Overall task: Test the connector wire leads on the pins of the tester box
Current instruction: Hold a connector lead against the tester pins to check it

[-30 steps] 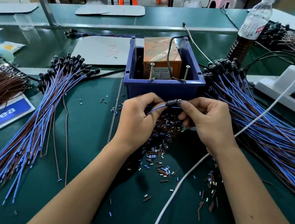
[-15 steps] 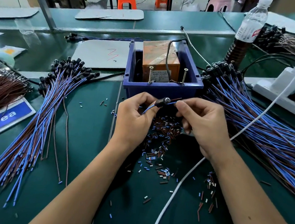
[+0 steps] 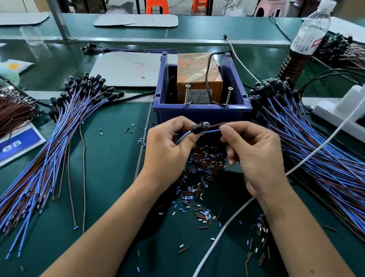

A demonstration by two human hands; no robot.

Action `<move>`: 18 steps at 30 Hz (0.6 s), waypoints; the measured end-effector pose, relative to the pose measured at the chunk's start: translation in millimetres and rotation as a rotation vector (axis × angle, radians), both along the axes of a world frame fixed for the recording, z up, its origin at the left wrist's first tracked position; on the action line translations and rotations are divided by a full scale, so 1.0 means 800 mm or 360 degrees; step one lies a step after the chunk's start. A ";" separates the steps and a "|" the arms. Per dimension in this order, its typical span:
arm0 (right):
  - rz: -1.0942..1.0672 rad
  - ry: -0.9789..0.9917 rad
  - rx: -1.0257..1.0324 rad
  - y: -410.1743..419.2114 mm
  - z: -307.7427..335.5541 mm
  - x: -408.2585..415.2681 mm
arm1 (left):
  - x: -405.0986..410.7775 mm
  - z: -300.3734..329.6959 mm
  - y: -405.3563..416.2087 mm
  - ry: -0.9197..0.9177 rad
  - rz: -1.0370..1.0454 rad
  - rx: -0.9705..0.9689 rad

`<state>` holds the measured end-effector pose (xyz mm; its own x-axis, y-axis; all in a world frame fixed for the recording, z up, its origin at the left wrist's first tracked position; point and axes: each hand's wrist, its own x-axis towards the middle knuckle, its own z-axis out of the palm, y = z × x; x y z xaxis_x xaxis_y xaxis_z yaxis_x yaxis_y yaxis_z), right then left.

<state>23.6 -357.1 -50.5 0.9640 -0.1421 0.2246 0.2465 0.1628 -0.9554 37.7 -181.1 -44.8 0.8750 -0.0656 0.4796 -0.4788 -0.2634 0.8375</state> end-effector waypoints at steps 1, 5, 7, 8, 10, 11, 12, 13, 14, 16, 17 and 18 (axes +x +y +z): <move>-0.0030 -0.0009 -0.0002 0.000 0.000 0.000 | -0.001 0.001 -0.001 -0.0018 0.0013 -0.0015; -0.0212 0.0003 0.0132 -0.008 0.003 0.002 | 0.000 0.001 0.005 -0.0038 0.0119 -0.0226; -0.0177 -0.0014 0.0037 -0.004 0.004 0.000 | 0.000 -0.001 0.005 -0.0063 0.0145 -0.0266; -0.0112 -0.0022 0.0000 0.003 0.004 -0.002 | -0.002 -0.001 0.003 -0.0075 0.0145 -0.0257; 0.0029 -0.0050 0.0025 0.021 0.003 -0.005 | -0.007 -0.002 -0.006 -0.0082 0.0122 -0.0233; 0.0072 -0.0065 0.0061 0.030 0.003 -0.006 | -0.009 -0.002 -0.009 -0.0080 0.0109 -0.0223; 0.0093 -0.0068 0.0100 0.036 0.003 -0.006 | -0.010 -0.003 -0.012 -0.0084 0.0103 -0.0213; 0.0101 -0.0064 0.0141 0.040 0.004 -0.007 | -0.010 -0.003 -0.013 -0.0097 0.0103 -0.0205; 0.0100 -0.0052 0.0185 0.042 0.004 -0.007 | -0.011 -0.004 -0.013 -0.0118 0.0105 -0.0201; 0.0093 -0.0037 0.0276 0.041 0.005 -0.008 | -0.014 -0.003 -0.014 -0.0190 0.0141 -0.0224; 0.0093 -0.0044 0.0308 0.040 0.006 -0.008 | -0.015 -0.002 -0.014 -0.0235 0.0189 -0.0252; 0.0097 -0.0063 0.0335 0.037 0.007 -0.008 | -0.016 -0.001 -0.015 -0.0288 0.0260 -0.0283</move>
